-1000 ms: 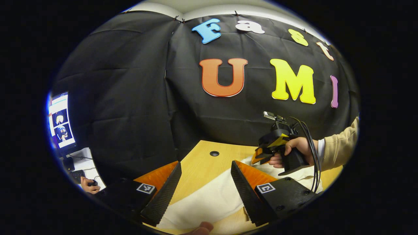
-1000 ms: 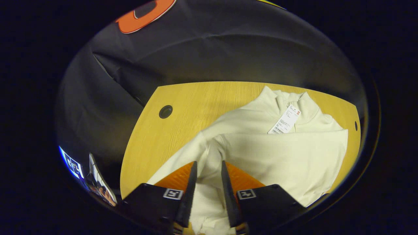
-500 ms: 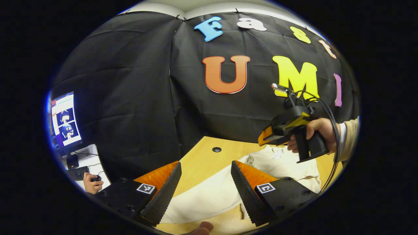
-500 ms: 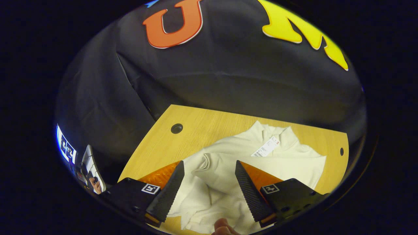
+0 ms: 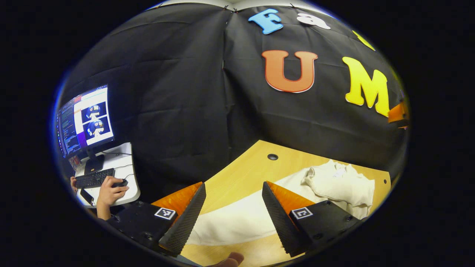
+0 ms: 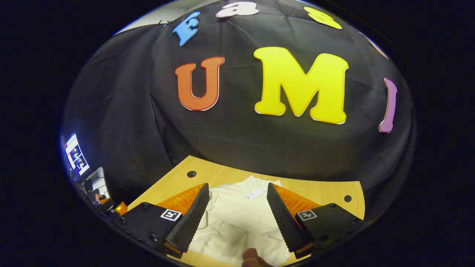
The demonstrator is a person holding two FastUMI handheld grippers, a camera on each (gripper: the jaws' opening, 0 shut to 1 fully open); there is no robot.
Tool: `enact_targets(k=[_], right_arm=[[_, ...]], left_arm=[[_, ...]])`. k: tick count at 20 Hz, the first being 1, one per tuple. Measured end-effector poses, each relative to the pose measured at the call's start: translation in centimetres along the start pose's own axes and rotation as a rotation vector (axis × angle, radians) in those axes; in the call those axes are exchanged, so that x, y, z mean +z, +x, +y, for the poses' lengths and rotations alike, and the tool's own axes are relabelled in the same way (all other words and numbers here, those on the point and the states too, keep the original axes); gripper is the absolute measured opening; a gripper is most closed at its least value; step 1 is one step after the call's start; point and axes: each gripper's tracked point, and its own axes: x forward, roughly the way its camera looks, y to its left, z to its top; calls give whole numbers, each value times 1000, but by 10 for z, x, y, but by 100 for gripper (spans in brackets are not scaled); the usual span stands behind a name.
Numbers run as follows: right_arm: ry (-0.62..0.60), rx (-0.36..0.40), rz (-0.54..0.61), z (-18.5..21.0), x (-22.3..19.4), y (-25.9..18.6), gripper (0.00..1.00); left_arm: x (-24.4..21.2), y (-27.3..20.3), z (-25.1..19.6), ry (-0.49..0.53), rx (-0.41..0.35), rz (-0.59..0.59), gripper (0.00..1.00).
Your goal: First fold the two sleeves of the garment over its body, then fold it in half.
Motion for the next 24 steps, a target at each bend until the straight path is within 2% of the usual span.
enact_targets(k=[3, 6, 7, 8, 10, 12, 14, 17, 19, 20, 24], right_arm=[[30, -20, -36, -30, 2, -50, 94], [29, -37, -55, -57, -4, -91, 96], [29, -32, -51, -57, -9, -101, 94], [35, -25, -43, -57, -15, -110, 96], [36, -1, -8, -52, -34, -123, 96], [42, -9, 5, -52, -46, -128, 97], [70, -4, 24, -42, -59, -130, 96], [26, 10, 47, -19, -68, -126, 97], [-3, 31, 25, 2, -64, -124, 97], [-21, 36, 10, 11, -60, -123, 96], [-82, 45, -34, 44, -51, -117, 95]], left_arm=[[-22, 7, 25, -21, 97, 39, 97], [-55, 15, 54, -76, 201, 117, 97], [-67, 17, 62, -98, 234, 144, 97], [-77, 17, 73, -108, 276, 166, 97], [-96, 21, 87, -111, 323, 214, 97], [-120, 23, 97, -118, 360, 277, 97], [-146, 26, 102, -139, 372, 361, 97], [-171, 30, 105, -144, 359, 433, 97], [-179, 33, 110, -155, 360, 456, 100], [-184, 34, 111, -170, 362, 474, 97], [-184, 42, 114, -217, 339, 489, 97]])
